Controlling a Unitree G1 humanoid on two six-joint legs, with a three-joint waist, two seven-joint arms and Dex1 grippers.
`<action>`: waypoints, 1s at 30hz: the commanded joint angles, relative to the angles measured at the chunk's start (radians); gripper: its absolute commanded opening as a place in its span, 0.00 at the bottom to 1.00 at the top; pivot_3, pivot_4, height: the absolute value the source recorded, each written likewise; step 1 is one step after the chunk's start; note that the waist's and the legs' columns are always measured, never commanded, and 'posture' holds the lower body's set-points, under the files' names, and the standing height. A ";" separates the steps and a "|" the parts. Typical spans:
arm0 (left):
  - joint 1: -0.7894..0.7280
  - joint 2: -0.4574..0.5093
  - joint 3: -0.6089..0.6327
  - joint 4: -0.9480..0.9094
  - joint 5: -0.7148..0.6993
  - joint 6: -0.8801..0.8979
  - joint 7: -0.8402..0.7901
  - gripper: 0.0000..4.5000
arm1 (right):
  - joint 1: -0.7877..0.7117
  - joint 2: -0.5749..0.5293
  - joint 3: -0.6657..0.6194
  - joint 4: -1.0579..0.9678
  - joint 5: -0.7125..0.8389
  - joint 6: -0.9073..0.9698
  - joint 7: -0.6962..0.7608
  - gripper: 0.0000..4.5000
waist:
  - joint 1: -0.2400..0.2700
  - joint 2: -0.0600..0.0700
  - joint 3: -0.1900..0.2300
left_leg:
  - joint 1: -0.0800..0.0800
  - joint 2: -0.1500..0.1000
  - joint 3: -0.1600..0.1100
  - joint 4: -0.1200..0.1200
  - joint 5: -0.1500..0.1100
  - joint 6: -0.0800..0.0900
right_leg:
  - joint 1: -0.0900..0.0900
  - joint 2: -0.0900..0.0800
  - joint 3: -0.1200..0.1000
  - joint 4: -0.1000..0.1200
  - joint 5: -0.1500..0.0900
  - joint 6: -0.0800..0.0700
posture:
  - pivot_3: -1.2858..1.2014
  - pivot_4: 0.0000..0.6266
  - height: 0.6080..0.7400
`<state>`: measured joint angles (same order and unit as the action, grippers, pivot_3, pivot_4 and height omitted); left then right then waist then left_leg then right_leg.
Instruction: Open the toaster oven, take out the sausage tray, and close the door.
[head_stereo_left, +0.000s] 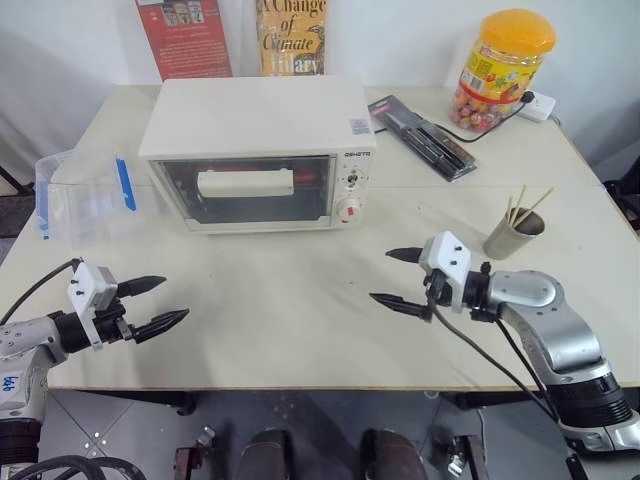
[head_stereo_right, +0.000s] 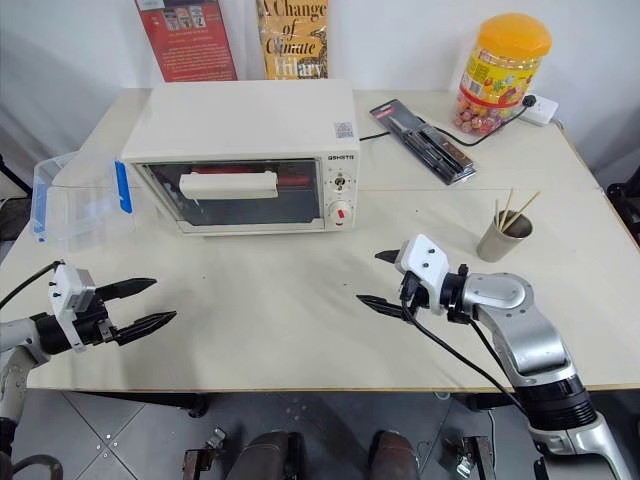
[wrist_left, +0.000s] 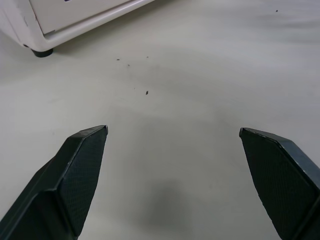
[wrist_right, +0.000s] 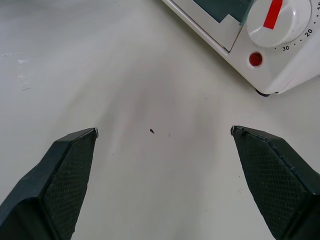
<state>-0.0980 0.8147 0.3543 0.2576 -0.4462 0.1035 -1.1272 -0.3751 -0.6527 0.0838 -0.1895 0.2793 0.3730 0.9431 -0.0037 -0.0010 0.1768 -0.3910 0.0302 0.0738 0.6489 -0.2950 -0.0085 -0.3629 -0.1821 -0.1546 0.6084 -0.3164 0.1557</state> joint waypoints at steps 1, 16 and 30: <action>-0.002 0.014 0.016 0.002 0.001 -0.034 -0.017 1.00 | -0.013 0.008 0.003 -0.043 0.013 0.003 0.000 0.99 | 0.000 0.000 0.000 | 0.000 0.000 0.000 0.000 0.000 0.000 | 0.000 0.000 0.000 0.000 0.000 0.000 | 0.52 0.24 1.00; -0.079 -0.019 0.103 -0.007 -0.124 0.064 0.039 1.00 | -0.318 0.167 0.118 -0.050 0.087 0.256 -0.033 0.99 | -0.007 0.000 0.000 | 0.000 0.001 0.001 0.000 0.000 -0.001 | -0.005 0.000 0.000 0.006 0.000 0.000 | 0.52 0.24 1.00; -0.027 0.001 0.221 -0.078 -0.205 0.120 0.038 1.00 | -0.624 0.385 0.198 0.354 -0.043 -0.048 0.018 0.99 | -0.032 -0.004 0.000 | -0.001 0.001 0.004 0.000 -0.001 -0.002 | -0.012 -0.002 0.000 0.016 0.000 0.000 | 0.52 0.24 1.00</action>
<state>-0.1369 0.7948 0.5390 0.2082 -0.6277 0.2200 -1.0857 -0.9786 -0.2756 0.2809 0.1671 0.2428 0.3673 0.9496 -0.0360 -0.0047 0.1765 -0.3917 0.0316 0.0775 0.6486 -0.2958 -0.0104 -0.3746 -0.1836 -0.1545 0.6240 -0.3163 0.1557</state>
